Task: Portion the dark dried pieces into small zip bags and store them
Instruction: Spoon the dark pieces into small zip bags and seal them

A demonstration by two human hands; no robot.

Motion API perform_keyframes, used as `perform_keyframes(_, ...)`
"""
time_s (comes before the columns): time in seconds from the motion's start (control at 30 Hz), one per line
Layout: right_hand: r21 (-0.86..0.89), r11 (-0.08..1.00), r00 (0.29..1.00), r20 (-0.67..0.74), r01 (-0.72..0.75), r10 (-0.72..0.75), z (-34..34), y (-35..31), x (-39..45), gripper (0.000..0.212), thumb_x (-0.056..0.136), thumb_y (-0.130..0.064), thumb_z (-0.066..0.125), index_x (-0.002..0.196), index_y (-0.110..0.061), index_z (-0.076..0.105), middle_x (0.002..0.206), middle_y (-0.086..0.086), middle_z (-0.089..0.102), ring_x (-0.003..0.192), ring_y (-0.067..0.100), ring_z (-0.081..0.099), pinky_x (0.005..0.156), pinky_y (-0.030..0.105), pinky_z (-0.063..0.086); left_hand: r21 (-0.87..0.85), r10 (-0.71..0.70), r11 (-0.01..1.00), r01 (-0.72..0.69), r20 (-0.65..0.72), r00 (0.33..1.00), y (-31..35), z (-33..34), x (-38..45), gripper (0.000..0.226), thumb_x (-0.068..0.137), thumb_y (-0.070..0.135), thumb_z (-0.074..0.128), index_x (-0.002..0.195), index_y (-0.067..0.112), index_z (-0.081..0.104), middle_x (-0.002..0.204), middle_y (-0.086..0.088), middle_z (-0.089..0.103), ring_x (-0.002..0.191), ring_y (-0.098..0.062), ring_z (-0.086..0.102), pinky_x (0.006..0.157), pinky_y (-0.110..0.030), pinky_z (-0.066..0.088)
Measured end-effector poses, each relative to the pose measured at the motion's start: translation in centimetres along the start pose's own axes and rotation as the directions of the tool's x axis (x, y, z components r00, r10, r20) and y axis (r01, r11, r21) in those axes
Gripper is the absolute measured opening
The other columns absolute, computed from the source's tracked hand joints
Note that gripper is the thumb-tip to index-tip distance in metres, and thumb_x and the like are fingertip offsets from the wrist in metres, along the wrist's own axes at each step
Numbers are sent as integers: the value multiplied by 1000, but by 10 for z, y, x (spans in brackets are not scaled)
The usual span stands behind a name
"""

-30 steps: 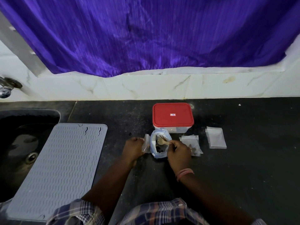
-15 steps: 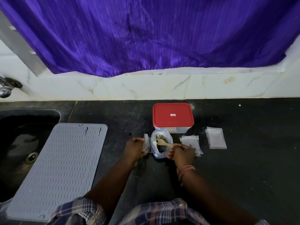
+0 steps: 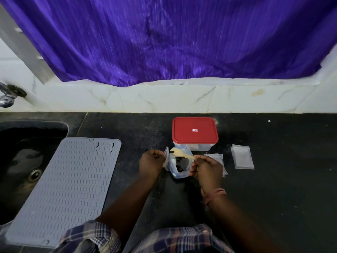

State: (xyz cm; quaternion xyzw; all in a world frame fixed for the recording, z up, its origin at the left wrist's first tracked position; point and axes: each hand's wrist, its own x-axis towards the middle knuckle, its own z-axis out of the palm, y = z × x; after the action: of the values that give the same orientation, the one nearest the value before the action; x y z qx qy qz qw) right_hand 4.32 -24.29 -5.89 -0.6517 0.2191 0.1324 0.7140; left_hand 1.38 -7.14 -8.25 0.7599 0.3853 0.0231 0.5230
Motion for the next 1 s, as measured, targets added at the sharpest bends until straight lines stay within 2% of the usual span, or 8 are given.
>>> perform_keyframes(0.2,-181,965,981,63,191,-183,9,5,-7,18,94,-5,56,91,-13,73,66,8,69,54,19,63,52,34,56,136,122,984,-113,-66,990,7,4,-7,13,82,10,72,92,16,67,86,1,72,81,-17,67,74,-32,54)
perform_keyframes(0.3,-379,850,929,111,367,-352,10,12,-4,15,93,-18,60,88,-22,73,69,0,70,62,17,69,64,42,61,155,158,977,-145,-75,985,8,6,-11,13,83,8,70,92,16,66,83,2,70,78,-15,65,70,-29,49)
perform_keyframes(0.43,-572,393,669,419,720,-614,8,13,-9,27,93,-22,48,97,-17,74,85,1,72,77,17,67,71,36,56,118,150,983,-140,-74,986,7,8,-13,13,81,7,68,91,16,68,81,5,70,78,-15,68,71,-32,54)
perform_keyframes(0.5,-555,96,508,661,826,-553,7,15,-13,41,90,-22,38,115,-14,70,105,6,72,96,22,68,82,35,57,109,149,984,-139,-96,984,7,7,-14,9,83,7,68,88,15,68,82,1,72,80,-20,70,74,-37,57)
perform_keyframes(0.57,-525,2,439,708,851,-553,4,21,-13,48,87,-20,38,123,-10,68,116,10,71,107,25,68,89,34,57,86,124,990,-114,-125,984,7,4,-13,9,84,9,68,85,18,66,82,1,72,79,-22,71,76,-41,59)
perform_keyframes(0.73,-491,321,545,427,810,-722,1,14,-10,31,90,-6,55,114,-12,75,98,2,74,87,15,68,77,26,54,69,60,996,-49,-157,986,10,-4,-13,24,86,9,67,77,29,59,81,7,69,79,-19,71,79,-44,61)
perform_keyframes(0.87,-458,678,796,121,574,-593,-2,10,-5,18,90,-6,63,97,-16,77,87,-5,74,82,8,67,78,27,55,55,34,998,-26,-155,987,11,-6,-14,15,87,10,67,84,25,65,83,7,70,81,-19,72,79,-40,60)
perform_keyframes(1.0,-550,714,868,40,433,-495,-12,22,8,14,91,-8,63,91,-13,76,85,-2,73,83,14,67,78,25,50,154,131,982,-106,-165,978,15,-11,-17,11,91,13,65,98,19,70,93,4,72,88,-15,67,77,-27,49)
